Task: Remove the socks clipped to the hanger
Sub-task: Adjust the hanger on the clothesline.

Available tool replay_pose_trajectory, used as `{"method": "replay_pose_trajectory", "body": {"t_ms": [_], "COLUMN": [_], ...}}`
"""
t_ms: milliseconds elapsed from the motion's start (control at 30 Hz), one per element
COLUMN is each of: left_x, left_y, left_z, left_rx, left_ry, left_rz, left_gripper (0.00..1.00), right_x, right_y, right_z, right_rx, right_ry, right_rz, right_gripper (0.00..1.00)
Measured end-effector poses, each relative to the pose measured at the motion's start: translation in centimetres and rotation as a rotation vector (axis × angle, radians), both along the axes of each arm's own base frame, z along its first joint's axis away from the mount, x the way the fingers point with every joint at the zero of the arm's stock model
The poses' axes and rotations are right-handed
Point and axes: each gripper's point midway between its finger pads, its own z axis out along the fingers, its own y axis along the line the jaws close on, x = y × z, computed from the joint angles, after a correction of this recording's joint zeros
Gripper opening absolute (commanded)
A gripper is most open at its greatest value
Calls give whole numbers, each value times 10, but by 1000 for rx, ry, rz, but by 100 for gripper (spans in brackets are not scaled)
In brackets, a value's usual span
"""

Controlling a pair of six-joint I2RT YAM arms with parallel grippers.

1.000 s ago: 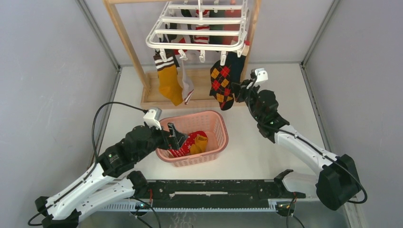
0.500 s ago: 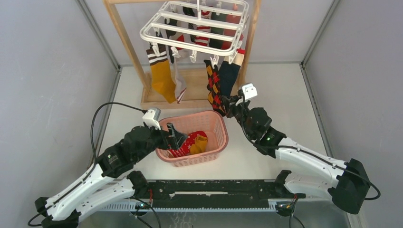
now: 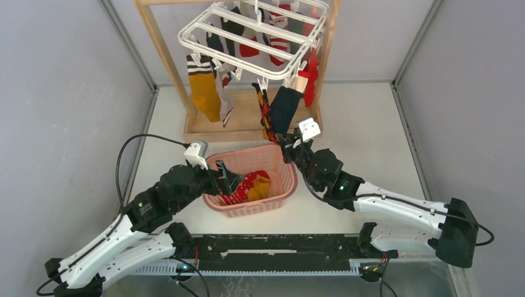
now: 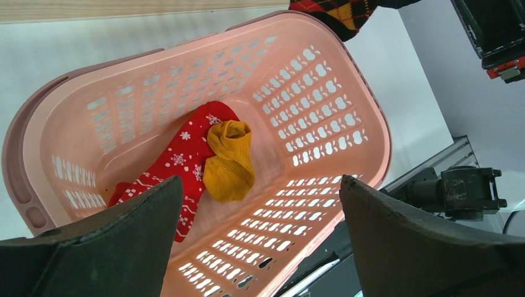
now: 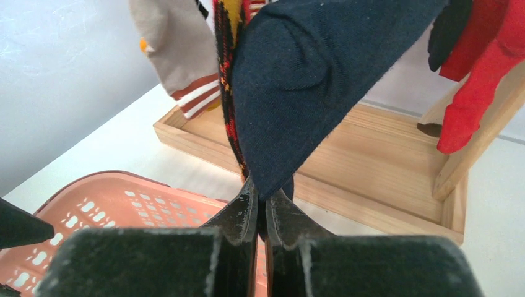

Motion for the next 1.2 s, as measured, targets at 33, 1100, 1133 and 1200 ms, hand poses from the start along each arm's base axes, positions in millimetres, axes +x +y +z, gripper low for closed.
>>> {"method": "replay_pose_trajectory", "body": {"t_ms": [33, 1100, 1133, 1200], "left_x": [0, -2, -2, -2], "left_y": [0, 5, 6, 7], "left_z": [1, 8, 9, 9], "left_rx": [-3, -28, -29, -30], "left_ry": [-2, -27, -29, -32], "left_rz": [0, 8, 9, 12], "left_gripper": [100, 100, 100, 100], "right_x": [-1, -11, -13, -18], "right_y": [4, 140, 143, 147], "right_z": [1, 29, 30, 34], "right_rx": [-6, -81, -79, -76], "right_ry": [-2, -18, -19, -21], "right_rz": [4, 134, 139, 152], "right_gripper": [10, 10, 10, 10]}}
